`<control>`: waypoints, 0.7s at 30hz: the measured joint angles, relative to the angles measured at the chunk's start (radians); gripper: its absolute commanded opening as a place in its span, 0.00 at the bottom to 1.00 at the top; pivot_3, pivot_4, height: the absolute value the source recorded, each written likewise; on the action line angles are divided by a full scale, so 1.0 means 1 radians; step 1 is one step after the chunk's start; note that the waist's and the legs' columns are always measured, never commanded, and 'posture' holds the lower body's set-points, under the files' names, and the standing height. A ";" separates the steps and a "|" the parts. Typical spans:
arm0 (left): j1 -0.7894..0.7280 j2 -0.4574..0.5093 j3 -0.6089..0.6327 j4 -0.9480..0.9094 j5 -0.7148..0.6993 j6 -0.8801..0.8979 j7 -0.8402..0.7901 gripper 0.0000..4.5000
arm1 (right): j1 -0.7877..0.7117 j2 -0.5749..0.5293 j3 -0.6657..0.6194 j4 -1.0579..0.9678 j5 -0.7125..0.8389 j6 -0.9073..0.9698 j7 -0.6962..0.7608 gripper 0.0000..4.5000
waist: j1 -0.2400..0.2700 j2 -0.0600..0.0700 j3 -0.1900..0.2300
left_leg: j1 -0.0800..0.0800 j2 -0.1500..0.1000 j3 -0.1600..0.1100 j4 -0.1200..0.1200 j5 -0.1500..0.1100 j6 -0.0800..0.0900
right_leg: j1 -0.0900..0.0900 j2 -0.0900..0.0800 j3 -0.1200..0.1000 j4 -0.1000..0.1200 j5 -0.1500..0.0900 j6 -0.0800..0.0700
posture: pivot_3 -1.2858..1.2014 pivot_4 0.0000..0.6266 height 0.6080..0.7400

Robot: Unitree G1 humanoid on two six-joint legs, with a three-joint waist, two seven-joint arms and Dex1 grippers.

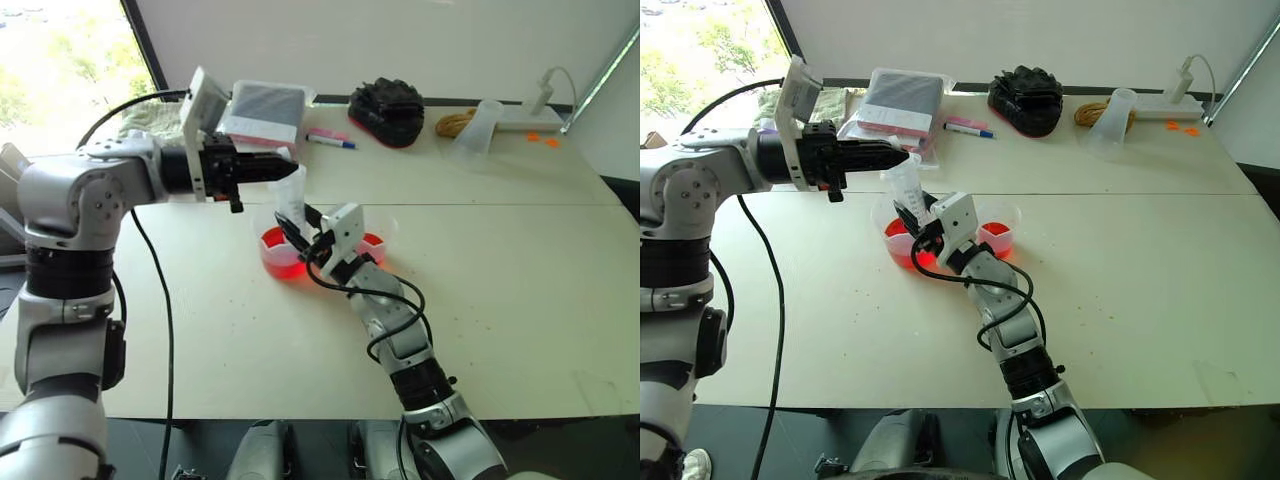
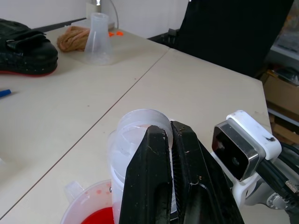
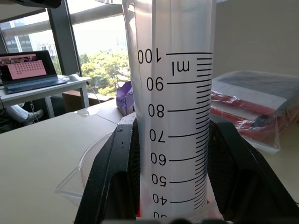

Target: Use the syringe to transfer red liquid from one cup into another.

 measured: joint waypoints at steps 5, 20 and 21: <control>-0.010 -0.006 -0.005 0.014 0.001 0.000 -0.002 0.01 | 0.010 0.007 -0.002 -0.013 0.007 0.010 -0.005 0.30 | 0.000 0.000 0.000 | 0.000 0.000 0.000 0.000 0.000 0.000 | 0.000 0.000 0.000 0.000 0.000 0.000 | 0.52 0.24 1.00; -0.039 -0.007 -0.012 0.054 0.009 0.001 -0.011 0.01 | 0.016 0.022 -0.005 -0.024 0.009 0.020 -0.014 0.30 | 0.001 0.000 0.000 | 0.000 0.000 0.000 0.000 0.000 0.000 | 0.000 0.000 0.000 0.000 0.000 0.000 | 0.52 0.24 1.00; -0.041 -0.008 -0.012 0.057 0.009 0.001 -0.012 0.01 | 0.016 0.022 -0.005 -0.024 0.009 0.020 -0.014 0.30 | 0.001 0.000 0.000 | 0.000 0.000 0.000 0.000 0.000 0.000 | 0.000 0.000 0.000 0.000 0.000 0.000 | 0.52 0.24 1.00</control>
